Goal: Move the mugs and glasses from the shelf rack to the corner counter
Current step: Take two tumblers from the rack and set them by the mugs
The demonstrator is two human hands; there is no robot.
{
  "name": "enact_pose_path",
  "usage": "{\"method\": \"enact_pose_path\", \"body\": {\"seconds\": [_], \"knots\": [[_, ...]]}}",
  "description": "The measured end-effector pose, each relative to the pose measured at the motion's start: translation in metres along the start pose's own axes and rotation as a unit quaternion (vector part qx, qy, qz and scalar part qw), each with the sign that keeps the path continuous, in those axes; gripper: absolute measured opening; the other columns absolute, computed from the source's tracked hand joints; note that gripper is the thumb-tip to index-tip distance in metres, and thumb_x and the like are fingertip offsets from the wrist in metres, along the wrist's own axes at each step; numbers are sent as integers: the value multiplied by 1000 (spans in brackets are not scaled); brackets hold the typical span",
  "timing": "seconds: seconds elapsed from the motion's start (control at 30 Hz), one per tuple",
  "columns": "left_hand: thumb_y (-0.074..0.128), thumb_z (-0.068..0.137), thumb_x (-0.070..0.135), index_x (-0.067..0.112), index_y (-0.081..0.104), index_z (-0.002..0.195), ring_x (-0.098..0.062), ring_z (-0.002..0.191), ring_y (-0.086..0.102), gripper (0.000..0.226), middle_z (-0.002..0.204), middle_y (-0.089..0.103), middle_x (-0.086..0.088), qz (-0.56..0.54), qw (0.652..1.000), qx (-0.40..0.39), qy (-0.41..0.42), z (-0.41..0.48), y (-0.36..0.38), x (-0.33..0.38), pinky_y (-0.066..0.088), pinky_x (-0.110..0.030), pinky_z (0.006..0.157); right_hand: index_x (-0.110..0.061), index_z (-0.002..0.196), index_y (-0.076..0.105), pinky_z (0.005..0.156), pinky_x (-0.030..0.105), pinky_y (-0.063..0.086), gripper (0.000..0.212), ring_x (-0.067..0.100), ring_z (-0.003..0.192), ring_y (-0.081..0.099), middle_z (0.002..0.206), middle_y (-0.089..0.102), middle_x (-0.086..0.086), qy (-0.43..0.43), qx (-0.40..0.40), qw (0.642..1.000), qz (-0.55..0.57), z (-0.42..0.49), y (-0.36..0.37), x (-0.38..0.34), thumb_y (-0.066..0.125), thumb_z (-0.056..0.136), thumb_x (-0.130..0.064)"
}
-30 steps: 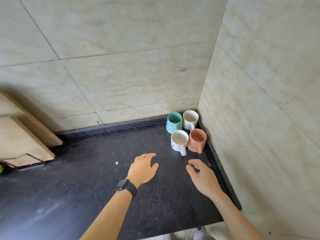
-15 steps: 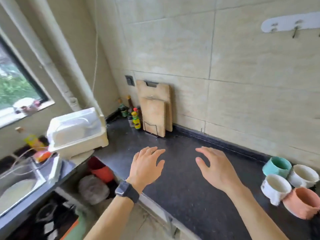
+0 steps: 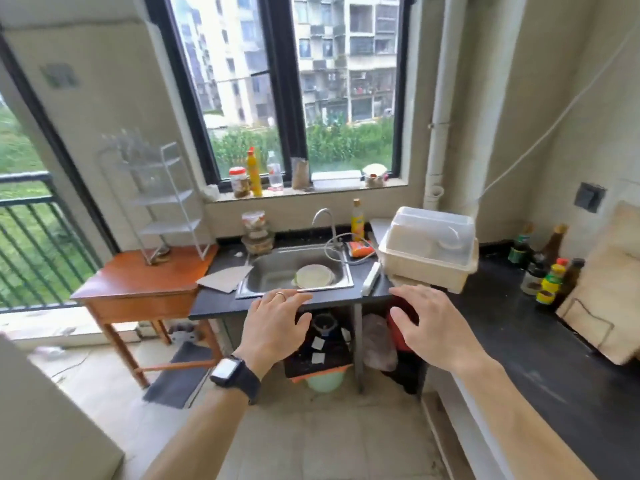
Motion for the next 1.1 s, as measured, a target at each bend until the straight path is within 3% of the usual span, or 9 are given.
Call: {"method": "enact_pose_path", "body": {"seconds": [0.17,0.3,0.47,0.57,0.77,1.1], "knots": [[48,96,46,40,47,141,-17,138,39,46,146,50,8,42,996,29,-79,-10,-64,-161,33,-43,114,-31,140,53,116,29,27,43,13,137,40,143,55,-10,-91,-36,995,4,71,76,-134,54,98,-37],[49,96,47,42,47,141,-18,139,38,45,148,48,8,63,989,57,-119,-7,-114,-271,33,-44,114,-33,142,50,118,38,31,44,14,142,35,146,52,-10,-124,-34,992,15,124,127,-232,51,98,-40],[47,96,49,41,42,144,-19,140,38,49,150,47,7,71,981,76,-161,-7,-164,-375,29,-44,117,-31,143,51,116,31,27,43,13,143,33,146,52,-9,-167,-40,985,33,183,173,-340,51,100,-37],[46,97,49,41,42,144,-20,138,40,48,148,48,7,69,978,91,-174,-2,-185,-424,29,-44,114,-31,142,51,118,35,30,43,13,143,33,145,53,-9,-192,-36,980,38,213,194,-388,51,100,-39],[46,98,46,42,45,141,-21,136,41,44,145,51,7,58,973,112,-191,26,-204,-505,34,-45,112,-33,141,51,118,36,28,41,14,144,33,145,54,-10,-222,-43,973,36,273,241,-448,49,100,-40],[47,96,47,40,45,143,-19,140,38,47,150,47,8,60,969,97,-218,134,-185,-627,34,-44,113,-32,144,50,115,37,33,45,15,146,30,145,55,-9,-248,-42,968,23,416,327,-490,48,100,-41]]}}
Point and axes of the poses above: each hand's wrist, its own z-axis towards the middle knuckle, its own y-axis out of the palm, x = y × z, the point moved 5 cm from there along z, towards the middle knuckle
